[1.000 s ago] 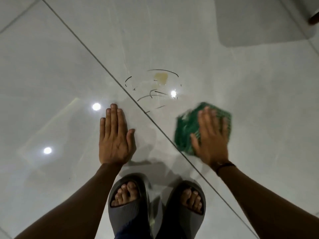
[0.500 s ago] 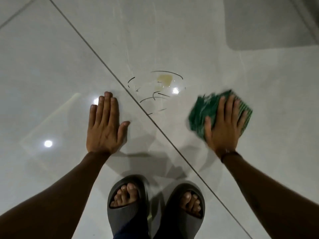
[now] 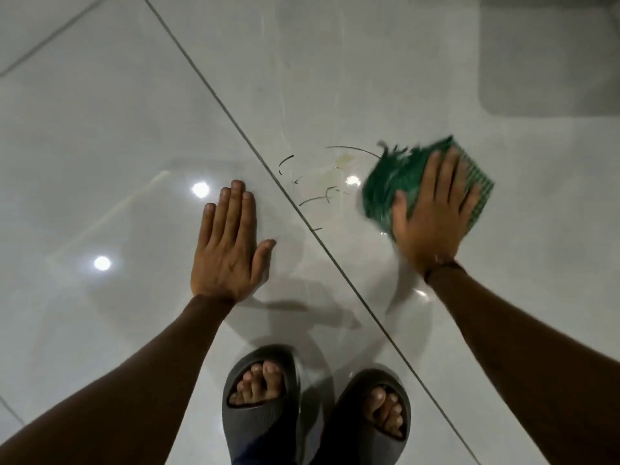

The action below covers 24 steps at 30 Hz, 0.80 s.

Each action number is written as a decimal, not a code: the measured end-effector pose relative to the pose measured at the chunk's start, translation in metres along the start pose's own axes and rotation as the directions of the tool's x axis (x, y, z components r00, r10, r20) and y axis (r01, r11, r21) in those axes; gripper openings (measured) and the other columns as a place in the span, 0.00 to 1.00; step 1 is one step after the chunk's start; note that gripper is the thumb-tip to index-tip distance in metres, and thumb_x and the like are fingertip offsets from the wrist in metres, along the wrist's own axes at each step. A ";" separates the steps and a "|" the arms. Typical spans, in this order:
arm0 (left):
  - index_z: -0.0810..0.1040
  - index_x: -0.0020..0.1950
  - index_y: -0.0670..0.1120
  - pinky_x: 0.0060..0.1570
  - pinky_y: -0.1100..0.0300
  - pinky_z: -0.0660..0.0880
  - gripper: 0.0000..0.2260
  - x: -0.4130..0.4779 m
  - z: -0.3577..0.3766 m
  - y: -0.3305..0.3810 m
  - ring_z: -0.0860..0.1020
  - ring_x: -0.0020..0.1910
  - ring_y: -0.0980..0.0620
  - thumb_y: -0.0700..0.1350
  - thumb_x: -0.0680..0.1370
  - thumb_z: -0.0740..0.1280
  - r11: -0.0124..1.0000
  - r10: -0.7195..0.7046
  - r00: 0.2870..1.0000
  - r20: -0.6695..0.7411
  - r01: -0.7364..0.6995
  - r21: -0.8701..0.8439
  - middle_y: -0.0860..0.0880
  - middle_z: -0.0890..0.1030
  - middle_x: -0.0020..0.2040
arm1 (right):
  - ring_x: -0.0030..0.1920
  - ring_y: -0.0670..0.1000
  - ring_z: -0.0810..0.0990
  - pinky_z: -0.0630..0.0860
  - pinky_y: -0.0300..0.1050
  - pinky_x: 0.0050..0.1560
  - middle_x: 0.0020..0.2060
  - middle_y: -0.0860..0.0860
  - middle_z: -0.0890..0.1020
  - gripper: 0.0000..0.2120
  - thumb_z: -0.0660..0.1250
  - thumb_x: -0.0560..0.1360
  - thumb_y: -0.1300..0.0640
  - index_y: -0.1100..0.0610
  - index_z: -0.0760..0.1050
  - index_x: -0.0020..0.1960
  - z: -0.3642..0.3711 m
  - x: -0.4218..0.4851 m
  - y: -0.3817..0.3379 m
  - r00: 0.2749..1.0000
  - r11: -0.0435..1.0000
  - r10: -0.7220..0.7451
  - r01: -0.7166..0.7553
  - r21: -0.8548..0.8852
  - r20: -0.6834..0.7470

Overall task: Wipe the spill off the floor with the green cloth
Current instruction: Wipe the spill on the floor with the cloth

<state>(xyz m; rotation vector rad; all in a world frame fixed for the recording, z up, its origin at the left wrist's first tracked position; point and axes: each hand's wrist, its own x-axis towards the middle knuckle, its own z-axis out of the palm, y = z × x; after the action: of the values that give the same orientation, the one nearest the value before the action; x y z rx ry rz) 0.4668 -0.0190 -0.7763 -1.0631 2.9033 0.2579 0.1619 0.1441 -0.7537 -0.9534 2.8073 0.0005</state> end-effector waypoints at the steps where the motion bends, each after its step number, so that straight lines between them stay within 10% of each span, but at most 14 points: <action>1: 0.50 0.91 0.39 0.92 0.39 0.49 0.38 0.000 0.001 0.000 0.50 0.93 0.39 0.61 0.87 0.50 1.000 0.001 1.000 -0.008 -0.001 0.006 0.38 0.51 0.92 | 0.88 0.66 0.55 0.54 0.75 0.85 0.88 0.61 0.56 0.40 0.51 0.84 0.36 0.58 0.51 0.89 0.001 0.025 -0.023 0.999 0.999 0.033 -0.033 0.016 -0.030; 7: 0.50 0.91 0.40 0.92 0.42 0.42 0.38 0.002 -0.008 -0.013 0.49 0.93 0.40 0.60 0.87 0.53 0.997 -0.077 0.997 -0.003 0.077 -0.018 0.40 0.49 0.93 | 0.89 0.61 0.50 0.48 0.69 0.88 0.89 0.59 0.51 0.42 0.52 0.85 0.34 0.57 0.48 0.89 0.013 -0.013 -0.071 0.851 0.851 -0.520 0.524 -0.039 0.077; 11: 0.49 0.91 0.40 0.91 0.38 0.48 0.38 -0.003 -0.009 -0.036 0.48 0.93 0.39 0.60 0.87 0.51 0.994 -0.112 0.994 -0.006 0.112 0.000 0.39 0.49 0.93 | 0.89 0.61 0.50 0.46 0.68 0.88 0.89 0.57 0.52 0.42 0.53 0.83 0.36 0.56 0.47 0.89 -0.005 -0.019 0.015 0.966 0.968 -0.247 0.250 -0.031 0.073; 15: 0.51 0.91 0.38 0.91 0.38 0.53 0.36 -0.003 -0.003 -0.036 0.51 0.93 0.39 0.58 0.88 0.51 0.998 -0.056 0.997 -0.052 0.057 0.009 0.38 0.52 0.92 | 0.87 0.66 0.58 0.54 0.73 0.85 0.88 0.61 0.58 0.42 0.50 0.83 0.35 0.61 0.53 0.88 -0.010 0.055 -0.067 0.995 0.996 0.093 -0.092 0.021 -0.034; 20: 0.54 0.90 0.36 0.91 0.38 0.55 0.36 -0.001 -0.007 -0.036 0.54 0.92 0.37 0.56 0.87 0.54 0.998 -0.054 0.998 -0.044 0.055 0.008 0.35 0.54 0.91 | 0.89 0.62 0.49 0.42 0.67 0.88 0.89 0.59 0.50 0.44 0.53 0.84 0.32 0.58 0.46 0.89 0.014 -0.032 -0.135 0.814 0.821 -0.567 0.571 0.004 0.122; 24: 0.53 0.90 0.37 0.91 0.39 0.54 0.36 -0.002 -0.004 -0.039 0.53 0.92 0.38 0.57 0.87 0.53 0.999 -0.035 0.998 -0.053 0.036 0.006 0.36 0.53 0.92 | 0.89 0.60 0.51 0.42 0.64 0.88 0.89 0.57 0.52 0.45 0.56 0.82 0.33 0.56 0.48 0.89 0.005 -0.028 -0.048 0.867 0.871 -0.482 0.490 -0.043 0.130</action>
<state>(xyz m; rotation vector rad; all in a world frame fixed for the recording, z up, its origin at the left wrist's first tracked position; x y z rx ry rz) 0.4934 -0.0481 -0.7777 -1.1366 2.9257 0.2219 0.2138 0.1234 -0.7515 -1.5997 2.3998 0.0918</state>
